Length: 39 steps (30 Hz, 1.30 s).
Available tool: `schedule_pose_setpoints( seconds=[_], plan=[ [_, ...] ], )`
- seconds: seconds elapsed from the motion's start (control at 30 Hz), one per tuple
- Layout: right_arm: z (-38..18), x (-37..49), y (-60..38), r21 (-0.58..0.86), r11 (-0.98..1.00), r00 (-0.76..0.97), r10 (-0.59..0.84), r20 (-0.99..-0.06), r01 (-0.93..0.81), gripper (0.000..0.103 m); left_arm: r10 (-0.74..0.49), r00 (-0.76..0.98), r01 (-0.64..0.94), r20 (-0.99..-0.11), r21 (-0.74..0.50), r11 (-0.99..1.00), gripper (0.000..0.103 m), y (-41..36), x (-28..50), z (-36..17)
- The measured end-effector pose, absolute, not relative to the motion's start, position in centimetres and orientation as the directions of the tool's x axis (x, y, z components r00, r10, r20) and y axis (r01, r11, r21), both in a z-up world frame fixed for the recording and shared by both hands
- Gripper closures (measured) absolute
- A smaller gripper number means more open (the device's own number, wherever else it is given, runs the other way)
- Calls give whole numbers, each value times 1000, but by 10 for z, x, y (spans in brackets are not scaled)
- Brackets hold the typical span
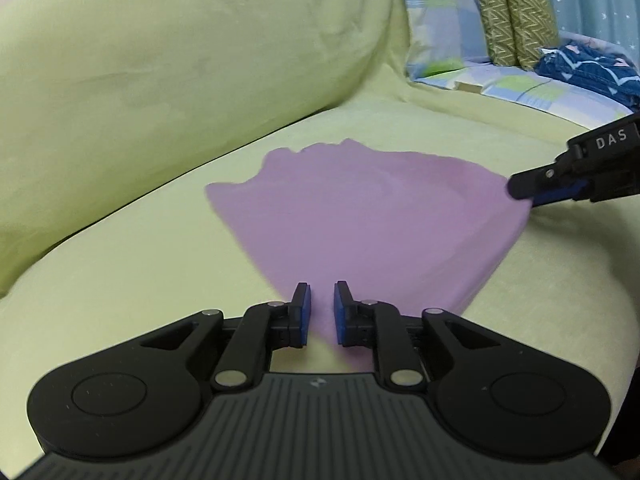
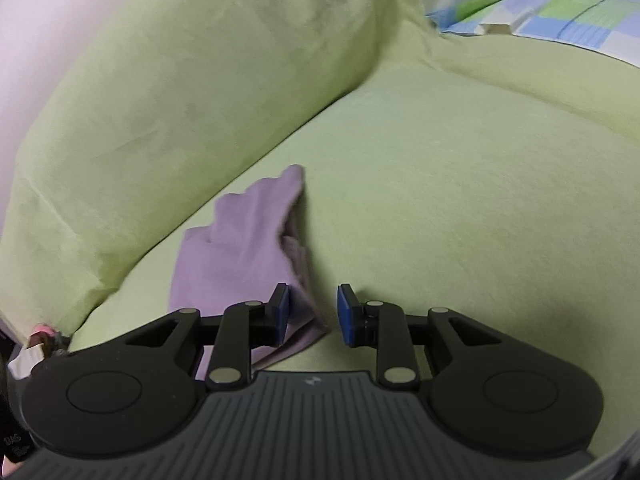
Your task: Fold clothes
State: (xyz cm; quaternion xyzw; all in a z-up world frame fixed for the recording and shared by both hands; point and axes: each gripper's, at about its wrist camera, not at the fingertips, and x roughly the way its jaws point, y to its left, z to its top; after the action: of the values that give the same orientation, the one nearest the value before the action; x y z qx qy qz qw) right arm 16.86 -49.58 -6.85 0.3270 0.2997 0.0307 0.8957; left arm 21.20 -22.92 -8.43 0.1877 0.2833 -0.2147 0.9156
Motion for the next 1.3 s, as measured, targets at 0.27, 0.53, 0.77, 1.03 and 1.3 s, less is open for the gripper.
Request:
schedule_pose_setpoints(
  seconds=[0.27, 0.53, 0.77, 1.03, 1.3],
  plan=[
    [-52, 185, -483, 604, 794, 847, 271, -456, 71, 80, -322, 764, 513, -559, 223, 829, 85, -229, 244, -51],
    [-28, 235, -486, 596, 802, 842, 299, -449, 34, 77, -364, 739, 541, -567, 178, 822, 77, -237, 310, -42],
    [-22, 309, -474, 484, 874, 793, 325, -515, -43, 76, -415, 668, 544, -618, 24, 839, 68, -204, 381, -43],
    [-44, 353, -468, 542, 840, 771, 368, -519, -37, 76, -538, 492, 687, -684, -74, 723, 66, -207, 433, -58],
    [-52, 354, -461, 536, 843, 740, 391, -547, -48, 76, -586, 309, 811, -749, -115, 574, 64, -204, 462, -64]
  ],
)
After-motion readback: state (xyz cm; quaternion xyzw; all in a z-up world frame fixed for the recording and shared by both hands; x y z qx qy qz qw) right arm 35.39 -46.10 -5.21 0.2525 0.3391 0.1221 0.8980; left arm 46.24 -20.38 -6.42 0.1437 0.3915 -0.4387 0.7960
